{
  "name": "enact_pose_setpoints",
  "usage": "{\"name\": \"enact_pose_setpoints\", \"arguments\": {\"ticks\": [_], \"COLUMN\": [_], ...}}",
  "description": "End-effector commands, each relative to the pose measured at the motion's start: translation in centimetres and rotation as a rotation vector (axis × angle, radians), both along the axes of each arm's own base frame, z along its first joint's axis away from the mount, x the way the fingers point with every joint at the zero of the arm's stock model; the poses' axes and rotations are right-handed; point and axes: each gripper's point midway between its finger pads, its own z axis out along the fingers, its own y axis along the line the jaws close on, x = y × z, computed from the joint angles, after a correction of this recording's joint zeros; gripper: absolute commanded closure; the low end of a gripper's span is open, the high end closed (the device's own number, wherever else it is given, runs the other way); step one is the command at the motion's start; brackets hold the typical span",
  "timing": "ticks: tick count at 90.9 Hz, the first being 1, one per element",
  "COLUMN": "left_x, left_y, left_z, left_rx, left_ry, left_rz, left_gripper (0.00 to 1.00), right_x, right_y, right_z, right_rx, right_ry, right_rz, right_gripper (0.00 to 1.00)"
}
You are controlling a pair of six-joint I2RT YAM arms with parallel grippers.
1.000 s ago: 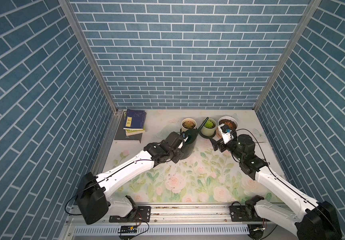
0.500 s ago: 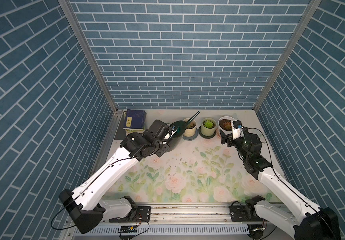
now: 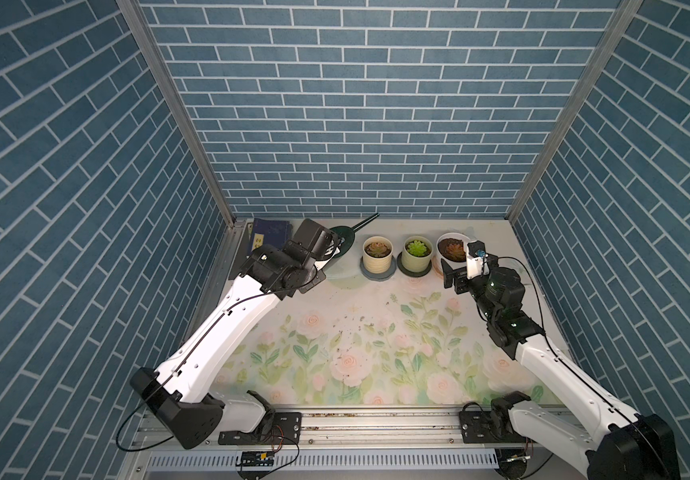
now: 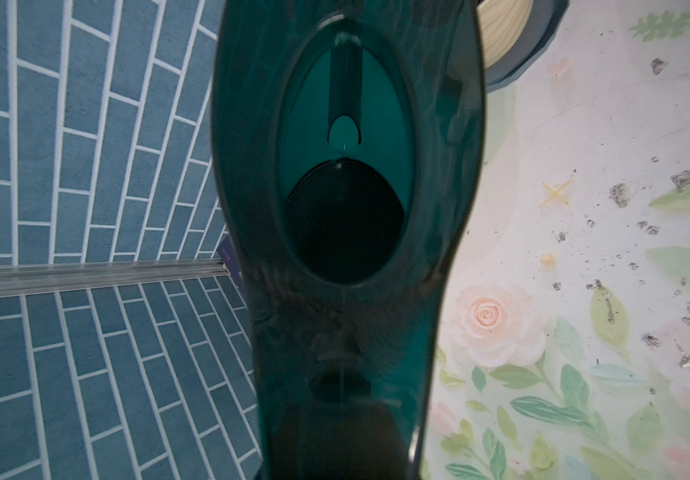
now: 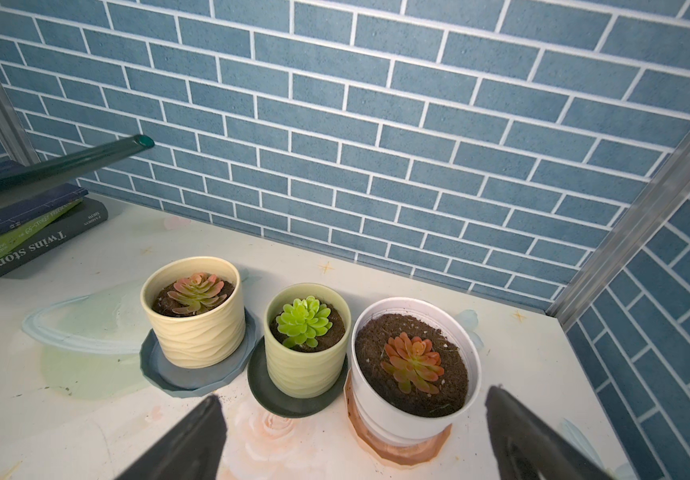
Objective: Water the succulent around the soil edge
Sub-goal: Water the soil of the potted plant with water.
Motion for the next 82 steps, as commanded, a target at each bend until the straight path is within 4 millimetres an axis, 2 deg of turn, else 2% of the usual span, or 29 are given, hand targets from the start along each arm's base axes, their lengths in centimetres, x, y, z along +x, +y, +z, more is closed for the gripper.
{"name": "enact_pose_setpoints", "arguments": {"ticks": [1, 14, 27, 50, 64, 82], "left_x": [1.3, 2.5, 3.0, 3.9, 2.9, 0.6], "left_y": [0.2, 1.0, 1.7, 0.0, -0.9, 0.5], "left_z": [1.2, 1.6, 0.8, 1.0, -0.5, -0.9], "left_rx": [0.049, 0.122, 0.191, 0.141, 0.147, 0.133], "left_ry": [-0.047, -0.083, -0.082, -0.094, -0.056, -0.054], "left_rz": [-0.018, 0.024, 0.045, -0.004, -0.045, -0.039], "left_gripper": [1.0, 1.0, 1.0, 1.0, 1.0, 1.0], "right_x": [0.1, 0.1, 0.1, 0.1, 0.1, 0.3], "right_y": [-0.2, -0.2, -0.2, -0.1, -0.2, -0.3], "right_z": [0.2, 0.2, 0.3, 0.4, 0.4, 0.3], "right_rx": [0.033, 0.033, 0.033, 0.034, 0.03, 0.026], "right_ry": [-0.01, -0.014, -0.011, -0.016, -0.017, -0.015], "right_rz": [-0.013, -0.01, -0.009, -0.004, -0.009, -0.012], "right_gripper": [0.01, 0.01, 0.01, 0.01, 0.01, 0.0]}}
